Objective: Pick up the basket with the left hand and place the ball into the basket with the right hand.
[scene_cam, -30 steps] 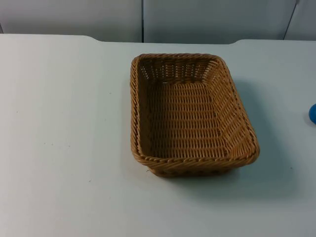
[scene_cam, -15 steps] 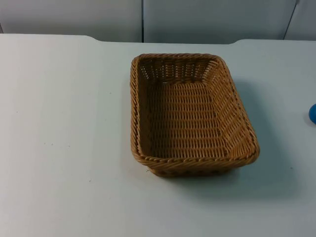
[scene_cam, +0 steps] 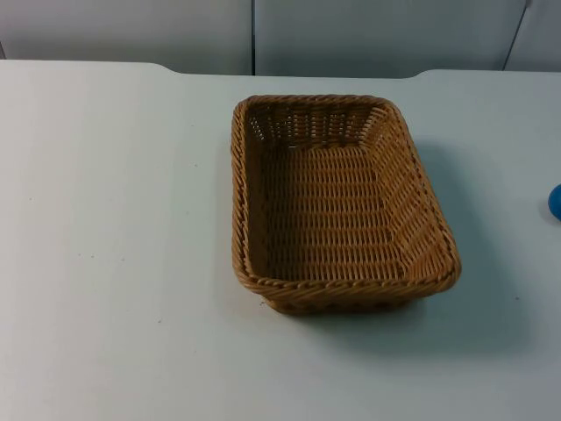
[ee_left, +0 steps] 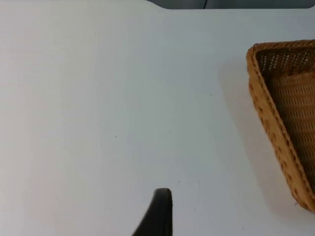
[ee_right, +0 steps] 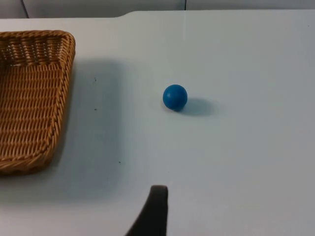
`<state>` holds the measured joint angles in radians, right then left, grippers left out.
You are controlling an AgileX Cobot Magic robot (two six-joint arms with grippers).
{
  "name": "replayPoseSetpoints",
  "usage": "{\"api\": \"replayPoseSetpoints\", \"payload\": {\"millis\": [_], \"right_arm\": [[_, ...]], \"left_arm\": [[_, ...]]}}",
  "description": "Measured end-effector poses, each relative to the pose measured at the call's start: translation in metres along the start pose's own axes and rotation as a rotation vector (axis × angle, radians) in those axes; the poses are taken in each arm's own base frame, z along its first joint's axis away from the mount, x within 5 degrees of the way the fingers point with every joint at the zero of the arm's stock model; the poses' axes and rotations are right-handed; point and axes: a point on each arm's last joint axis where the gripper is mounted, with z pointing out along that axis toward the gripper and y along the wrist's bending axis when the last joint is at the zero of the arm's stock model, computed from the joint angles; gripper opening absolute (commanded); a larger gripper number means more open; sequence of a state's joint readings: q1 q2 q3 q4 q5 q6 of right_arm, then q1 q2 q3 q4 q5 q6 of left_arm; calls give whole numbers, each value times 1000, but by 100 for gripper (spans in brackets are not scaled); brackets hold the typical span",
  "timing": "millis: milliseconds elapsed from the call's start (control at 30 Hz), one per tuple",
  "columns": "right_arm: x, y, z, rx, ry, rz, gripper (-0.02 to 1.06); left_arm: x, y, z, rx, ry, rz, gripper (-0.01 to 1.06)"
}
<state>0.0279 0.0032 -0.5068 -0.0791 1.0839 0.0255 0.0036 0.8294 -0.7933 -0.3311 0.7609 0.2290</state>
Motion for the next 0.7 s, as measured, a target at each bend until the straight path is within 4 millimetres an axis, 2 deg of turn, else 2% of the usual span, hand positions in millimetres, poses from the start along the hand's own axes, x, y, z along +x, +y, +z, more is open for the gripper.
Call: {"api": "replayPoseSetpoints", "payload": {"millis": [167,333,367,467,533,667,700], "right_arm": [[0,0,0,0,0,0,82],[0,0,0,0,0,0,82],[0,0,0,0,0,0,82],[0,0,0,0,0,0,82],[0,0,0,0,0,0,82],[0,0,0,0,0,0,82],[0,0,0,0,0,0,82]], "left_arm": [[-32,-3,15,66,-8,17,80],[-51,-5,31,130,-14,8,80],[-51,-5,31,130,-14,8,80],[-60,-8,49,204,-8,-7,80],[-62,-8,52,214,-7,-9,80],[-69,-7,84,293,25,-46,80],[-69,-7,84,293,25,-46,80]]}}
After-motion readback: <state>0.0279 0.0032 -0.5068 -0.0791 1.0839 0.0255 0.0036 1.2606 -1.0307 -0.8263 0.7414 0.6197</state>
